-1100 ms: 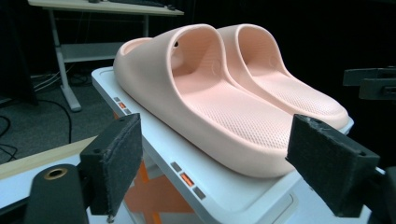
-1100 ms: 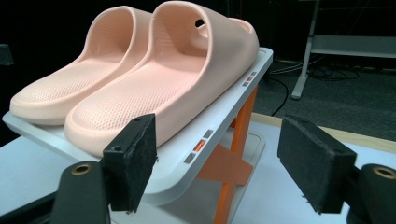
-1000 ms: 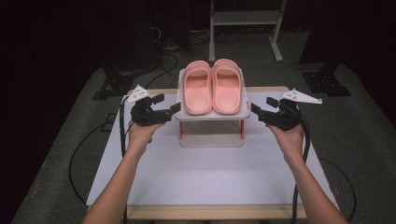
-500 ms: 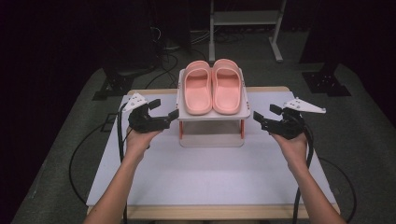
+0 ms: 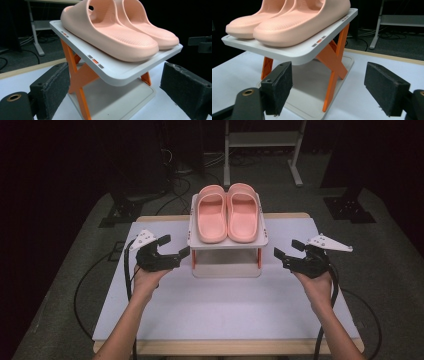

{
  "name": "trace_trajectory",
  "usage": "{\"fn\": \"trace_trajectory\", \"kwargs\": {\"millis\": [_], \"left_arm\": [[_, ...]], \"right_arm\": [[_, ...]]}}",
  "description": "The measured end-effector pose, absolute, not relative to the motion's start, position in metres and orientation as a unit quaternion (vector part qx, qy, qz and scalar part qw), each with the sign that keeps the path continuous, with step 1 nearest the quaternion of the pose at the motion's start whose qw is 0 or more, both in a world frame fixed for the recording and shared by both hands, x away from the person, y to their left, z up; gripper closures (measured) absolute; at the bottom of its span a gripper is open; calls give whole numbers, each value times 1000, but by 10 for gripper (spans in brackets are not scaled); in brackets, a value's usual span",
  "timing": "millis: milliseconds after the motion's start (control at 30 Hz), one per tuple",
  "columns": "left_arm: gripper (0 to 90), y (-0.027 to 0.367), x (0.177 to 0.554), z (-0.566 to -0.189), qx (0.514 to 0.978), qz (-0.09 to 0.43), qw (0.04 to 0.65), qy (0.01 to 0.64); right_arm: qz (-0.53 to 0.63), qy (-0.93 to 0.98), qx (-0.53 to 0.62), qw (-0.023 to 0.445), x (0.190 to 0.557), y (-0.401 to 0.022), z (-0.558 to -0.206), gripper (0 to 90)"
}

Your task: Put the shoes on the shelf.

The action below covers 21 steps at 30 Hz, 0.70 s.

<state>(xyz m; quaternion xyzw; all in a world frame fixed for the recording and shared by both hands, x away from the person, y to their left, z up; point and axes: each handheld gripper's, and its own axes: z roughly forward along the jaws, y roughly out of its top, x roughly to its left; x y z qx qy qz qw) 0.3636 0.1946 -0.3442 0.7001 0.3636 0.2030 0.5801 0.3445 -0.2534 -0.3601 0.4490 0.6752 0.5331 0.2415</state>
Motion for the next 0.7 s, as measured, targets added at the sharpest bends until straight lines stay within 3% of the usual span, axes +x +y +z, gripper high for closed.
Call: {"fn": "trace_trajectory", "kwargs": {"millis": [700], "left_arm": [[79, 200, 347, -368, 705, 198, 580, 356]], "right_arm": [[527, 675, 458, 240, 327, -263, -383, 209]]}}
